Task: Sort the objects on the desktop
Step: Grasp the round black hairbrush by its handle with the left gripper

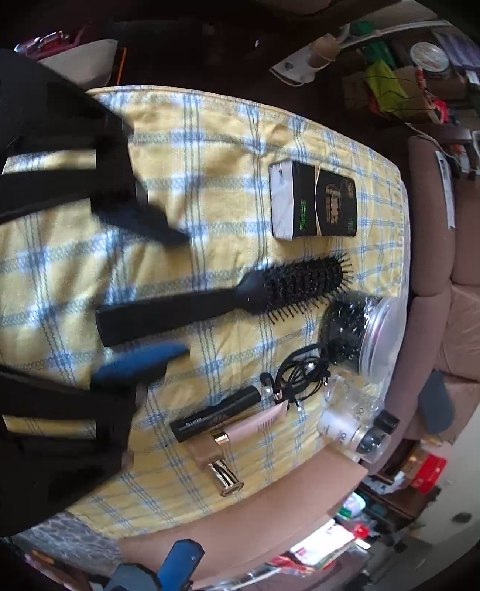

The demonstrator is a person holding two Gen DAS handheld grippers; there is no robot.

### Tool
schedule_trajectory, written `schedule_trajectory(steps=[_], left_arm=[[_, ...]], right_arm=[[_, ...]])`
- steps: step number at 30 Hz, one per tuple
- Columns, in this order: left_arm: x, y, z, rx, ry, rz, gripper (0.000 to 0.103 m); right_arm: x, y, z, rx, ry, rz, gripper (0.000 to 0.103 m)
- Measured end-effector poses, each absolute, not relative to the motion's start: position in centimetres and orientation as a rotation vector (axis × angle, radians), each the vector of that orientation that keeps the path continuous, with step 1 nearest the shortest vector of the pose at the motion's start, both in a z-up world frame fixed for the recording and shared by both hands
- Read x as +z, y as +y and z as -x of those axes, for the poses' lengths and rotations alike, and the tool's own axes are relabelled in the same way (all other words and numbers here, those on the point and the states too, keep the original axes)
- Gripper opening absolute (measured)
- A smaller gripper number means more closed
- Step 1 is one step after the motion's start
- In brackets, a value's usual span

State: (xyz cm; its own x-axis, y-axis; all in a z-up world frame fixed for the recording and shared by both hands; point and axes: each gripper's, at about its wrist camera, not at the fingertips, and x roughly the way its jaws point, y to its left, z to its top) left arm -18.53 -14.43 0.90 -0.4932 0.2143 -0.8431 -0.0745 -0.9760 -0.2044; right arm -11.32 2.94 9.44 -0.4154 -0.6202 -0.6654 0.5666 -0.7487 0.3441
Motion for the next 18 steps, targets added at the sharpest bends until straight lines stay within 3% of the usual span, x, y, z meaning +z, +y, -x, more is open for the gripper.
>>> schedule_trajectory(steps=[1,2,13,15,16,17,18], left_arm=[[0.9,-14.7,18.5,2.552,-0.24,1.48,0.019],[0.9,-15.0,18.3,2.539,-0.271,1.481,0.018],[1.8,-17.2,15.1,2.406,-0.403,1.539,0.02],[2.8,-18.0,14.7,2.482,-0.436,1.506,0.05],[3.1,-18.3,14.9,2.503,-0.456,1.48,0.083],[3.7,-18.5,15.4,2.524,-0.488,1.435,0.092],[4.0,-18.5,15.9,2.535,-0.494,1.404,0.09]], right_arm=[[9.5,2.9,11.3,-2.172,-0.088,-1.059,0.057],[9.4,2.9,11.3,-2.169,-0.09,-1.059,0.057],[10.6,0.7,11.2,-2.136,-0.066,-1.04,0.057],[10.6,0.7,11.2,-2.138,-0.065,-1.042,0.057],[10.6,0.8,11.2,-2.143,-0.065,-1.04,0.057],[10.6,0.9,11.2,-2.147,-0.069,-1.041,0.057],[10.6,1.0,11.3,-2.148,-0.074,-1.042,0.057]])
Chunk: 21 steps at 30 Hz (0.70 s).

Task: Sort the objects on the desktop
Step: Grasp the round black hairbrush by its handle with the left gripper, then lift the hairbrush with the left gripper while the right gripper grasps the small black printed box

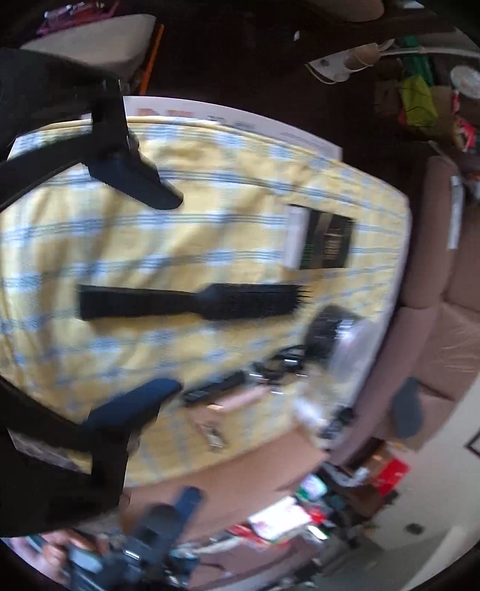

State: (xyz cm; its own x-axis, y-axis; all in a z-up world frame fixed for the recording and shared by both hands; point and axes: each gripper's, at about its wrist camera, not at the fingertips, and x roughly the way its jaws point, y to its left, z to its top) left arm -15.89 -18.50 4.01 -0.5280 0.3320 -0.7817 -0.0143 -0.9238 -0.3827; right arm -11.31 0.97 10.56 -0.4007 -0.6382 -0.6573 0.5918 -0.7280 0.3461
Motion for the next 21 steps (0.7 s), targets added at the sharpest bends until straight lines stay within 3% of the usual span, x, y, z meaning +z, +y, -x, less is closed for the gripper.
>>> schedule_trajectory(steps=[4,6,9,10,12,13,21], left_arm=[[4.1,-16.4,18.4,2.644,-0.256,1.383,0.088],[3.1,-15.1,19.6,2.661,-0.165,1.415,0.082],[1.5,-13.7,20.9,2.662,-0.087,1.448,0.064],[1.0,-13.3,21.0,2.653,-0.066,1.465,0.051],[0.7,-12.6,21.2,2.668,-0.013,1.446,0.039],[0.7,-12.5,21.1,2.658,-0.032,1.444,0.035],[5.3,-16.6,17.5,2.618,-0.314,1.317,0.035]], right_arm=[[10.7,1.2,11.5,-2.158,-0.07,-1.044,0.057],[10.8,1.4,11.6,-2.162,-0.065,-1.045,0.057],[10.8,1.7,11.9,-2.167,-0.061,-1.051,0.057],[10.8,1.8,12.0,-2.167,-0.059,-1.054,0.057],[10.9,2.0,12.2,-2.169,-0.052,-1.059,0.057],[10.9,2.1,12.3,-2.17,-0.049,-1.06,0.057],[12.0,0.6,14.8,-2.166,-0.118,-1.049,0.062]])
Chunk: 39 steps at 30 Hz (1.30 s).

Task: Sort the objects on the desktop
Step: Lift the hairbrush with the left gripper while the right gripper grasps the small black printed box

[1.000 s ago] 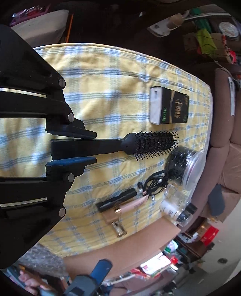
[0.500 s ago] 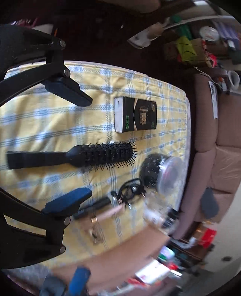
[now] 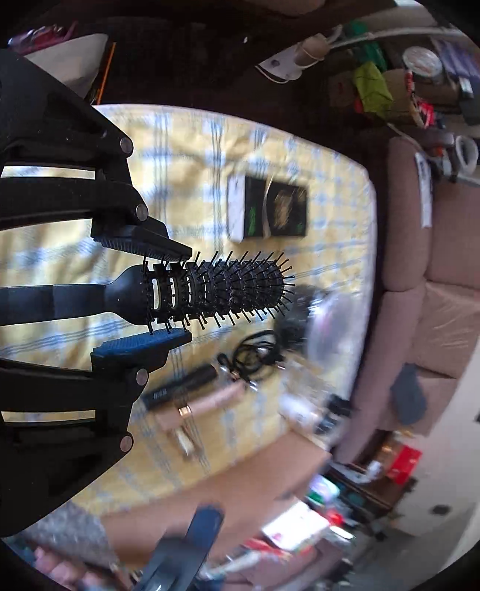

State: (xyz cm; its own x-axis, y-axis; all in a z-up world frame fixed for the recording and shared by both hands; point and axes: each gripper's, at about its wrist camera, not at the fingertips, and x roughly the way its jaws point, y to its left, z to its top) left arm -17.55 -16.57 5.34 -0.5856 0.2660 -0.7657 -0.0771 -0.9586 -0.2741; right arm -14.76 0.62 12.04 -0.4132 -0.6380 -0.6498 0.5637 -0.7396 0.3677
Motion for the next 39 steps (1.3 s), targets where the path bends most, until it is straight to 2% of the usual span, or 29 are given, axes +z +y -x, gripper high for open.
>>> schedule_trajectory(steps=[6,7,11,13,17,20,21,22,23,24,28,34,39], left_arm=[[9.9,-24.4,15.6,2.725,-0.47,1.181,0.035],[10.1,-25.7,15.5,2.741,-0.498,1.171,0.035],[10.2,-29.9,15.4,2.779,-0.608,1.156,0.035],[10.1,-31.0,15.5,2.778,-0.644,1.154,0.035],[10.0,-32.1,16.4,2.785,-0.661,1.146,0.035],[10.0,-32.1,16.9,2.779,-0.66,1.141,0.035],[10.0,-32.1,17.1,2.776,-0.658,1.139,0.035],[10.0,-32.1,17.0,2.773,-0.657,1.136,0.035],[10.1,-31.9,17.2,2.767,-0.654,1.132,0.035],[10.2,-31.6,17.0,2.763,-0.654,1.128,0.035],[10.9,-30.4,16.5,2.746,-0.629,1.109,0.035],[12.9,-27.0,14.2,2.679,-0.626,1.045,0.035],[15.5,-19.8,13.2,2.62,-0.575,1.021,0.036]], right_arm=[[12.1,-5.4,17.4,-2.151,-0.071,-1.048,0.068],[11.6,-6.5,18.0,-2.14,-0.07,-1.056,0.071],[8.5,-11.4,20.5,-2.141,-0.062,-1.122,0.072],[7.0,-13.8,21.2,-2.165,-0.008,-1.136,0.072],[4.3,-17.9,22.1,-2.208,0.083,-1.176,0.08],[2.7,-19.7,22.3,-2.254,0.22,-1.193,0.079],[2.3,-19.8,22.5,-2.256,0.243,-1.204,0.078],[1.9,-19.9,22.6,-2.254,0.253,-1.216,0.063],[1.5,-19.5,22.8,-2.256,0.251,-1.226,0.058],[1.6,-19.2,22.7,-2.257,0.241,-1.221,0.057],[3.4,-16.9,21.7,-2.232,0.181,-1.205,0.055],[11.3,-9.7,17.1,-2.184,0.032,-1.059,0.054],[17.3,0.4,14.4,-2.248,0.012,-0.98,0.054]])
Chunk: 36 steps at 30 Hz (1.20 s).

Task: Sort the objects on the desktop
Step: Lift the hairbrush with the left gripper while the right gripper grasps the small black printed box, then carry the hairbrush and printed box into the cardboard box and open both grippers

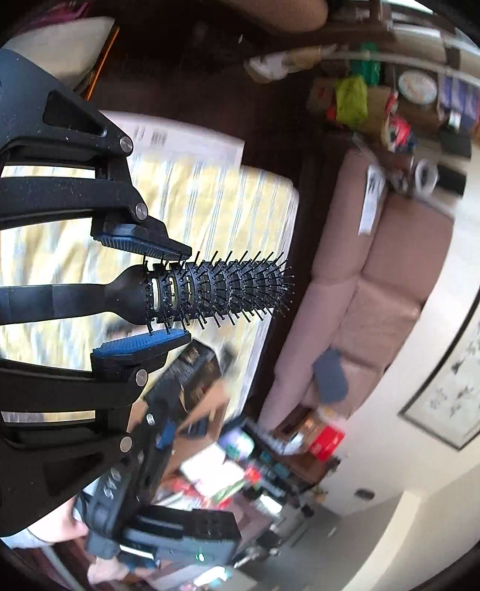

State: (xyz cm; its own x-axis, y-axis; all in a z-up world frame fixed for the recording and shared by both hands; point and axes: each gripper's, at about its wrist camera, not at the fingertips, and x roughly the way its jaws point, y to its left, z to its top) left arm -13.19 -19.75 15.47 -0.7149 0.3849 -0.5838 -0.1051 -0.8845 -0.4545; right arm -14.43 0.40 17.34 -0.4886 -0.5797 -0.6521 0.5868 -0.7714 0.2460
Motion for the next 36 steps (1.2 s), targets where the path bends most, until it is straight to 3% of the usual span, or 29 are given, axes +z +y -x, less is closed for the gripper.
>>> schedule_trajectory(steps=[9,17,25,32,36], left_arm=[[20.3,1.1,15.1,2.424,-0.456,1.04,0.036],[17.3,15.8,18.8,2.402,-0.409,1.18,0.036],[11.5,19.4,20.1,2.556,-0.331,1.297,0.036],[10.0,20.9,20.2,2.669,-0.207,1.354,0.037],[10.3,20.7,20.2,2.657,-0.218,1.376,0.052]], right_arm=[[19.3,20.4,14.8,-2.483,-0.072,-1.013,0.054],[16.8,29.9,14.3,-2.502,-0.205,-1.037,0.054],[13.3,33.6,16.2,-2.471,-0.259,-1.077,0.054],[11.7,34.3,17.2,-2.444,-0.278,-1.084,0.054],[11.3,34.4,17.2,-2.438,-0.284,-1.095,0.054]])
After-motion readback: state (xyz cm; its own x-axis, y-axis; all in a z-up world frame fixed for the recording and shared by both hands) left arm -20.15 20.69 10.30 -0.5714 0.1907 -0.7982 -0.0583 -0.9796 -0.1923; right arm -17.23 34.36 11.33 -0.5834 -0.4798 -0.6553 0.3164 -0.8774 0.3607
